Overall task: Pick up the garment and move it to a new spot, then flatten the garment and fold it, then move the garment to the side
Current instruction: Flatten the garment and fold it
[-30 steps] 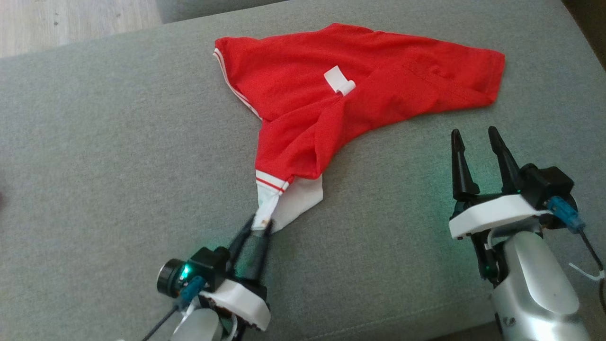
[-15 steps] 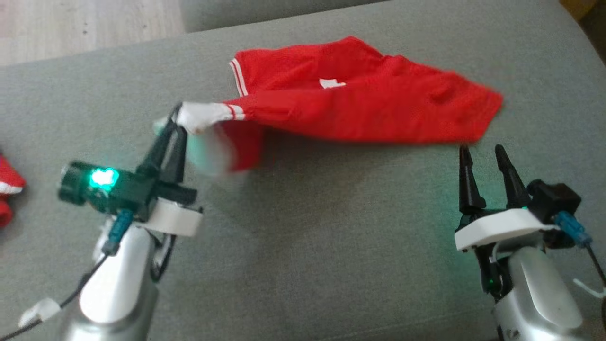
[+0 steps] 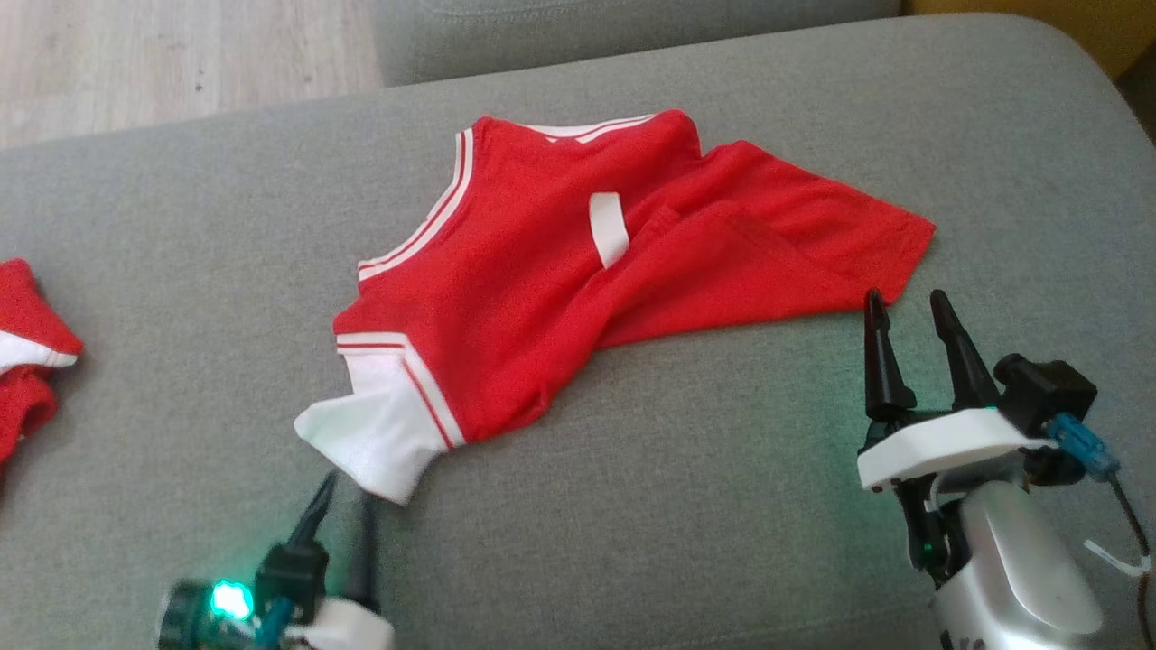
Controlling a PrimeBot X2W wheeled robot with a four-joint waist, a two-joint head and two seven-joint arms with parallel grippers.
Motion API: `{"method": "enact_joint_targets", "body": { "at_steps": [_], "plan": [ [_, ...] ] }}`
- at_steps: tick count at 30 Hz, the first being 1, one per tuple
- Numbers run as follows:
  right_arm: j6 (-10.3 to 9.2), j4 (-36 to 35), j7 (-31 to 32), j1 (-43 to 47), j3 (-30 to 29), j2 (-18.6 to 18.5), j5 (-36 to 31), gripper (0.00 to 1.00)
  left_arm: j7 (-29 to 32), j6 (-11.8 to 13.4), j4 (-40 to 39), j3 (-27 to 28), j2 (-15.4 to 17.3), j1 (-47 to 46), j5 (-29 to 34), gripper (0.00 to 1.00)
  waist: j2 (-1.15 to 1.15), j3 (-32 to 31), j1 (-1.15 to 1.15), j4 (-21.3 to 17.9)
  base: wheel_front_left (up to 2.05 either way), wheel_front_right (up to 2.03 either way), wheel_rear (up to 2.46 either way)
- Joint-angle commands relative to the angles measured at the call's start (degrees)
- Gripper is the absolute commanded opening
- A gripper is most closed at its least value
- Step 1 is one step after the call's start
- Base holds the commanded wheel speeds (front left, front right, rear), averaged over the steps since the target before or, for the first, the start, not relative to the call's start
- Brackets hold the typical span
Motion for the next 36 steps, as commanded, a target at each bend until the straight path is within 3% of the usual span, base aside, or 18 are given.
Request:
{"method": "enact_joint_targets", "body": {
  "at_steps": [1,7,16,24,30,36],
  "plan": [
    [0.39,-1.5,-0.4,0.1,1.4,0.2,0.1,1.00,-0.3,0.7,-0.3,3.2,-0.9,-1.3,-1.3,1.00,0.00,-0.6,0.00,0.2,0.00,0.00,0.00],
    [0.39,-1.3,-0.4,0.3,1.6,0.2,-0.3,1.00,-0.3,1.5,0.1,6.1,-3.9,0.7,-3.2,1.00,0.00,-1.6,0.00,1.0,0.00,0.00,0.00],
    [0.39,1.8,-0.4,-4.0,3.0,0.2,-1.7,1.00,-0.3,0.6,-6.8,8.0,-5.8,-0.1,-1.9,1.00,0.00,-0.5,0.00,3.8,0.00,0.00,0.00],
    [0.39,13.4,0.5,-15.6,5.9,-1.1,-2.4,1.00,-0.3,0.0,-10.9,7.8,-6.6,-0.9,-1.5,1.00,0.00,1.6,0.00,9.2,0.00,0.00,0.00],
    [0.39,23.1,5.7,-27.3,9.0,-3.0,-2.4,1.00,-0.3,-0.6,-11.0,6.9,-6.8,-1.2,-1.9,1.00,0.00,3.9,0.00,12.7,0.00,0.00,0.00],
    [0.39,30.7,10.5,-32.2,12.6,-4.2,-3.5,1.00,-0.3,-0.6,-10.7,4.6,-6.8,-1.6,-4.1,1.00,0.00,5.1,0.00,13.9,0.00,0.00,0.00]
  ]
}}
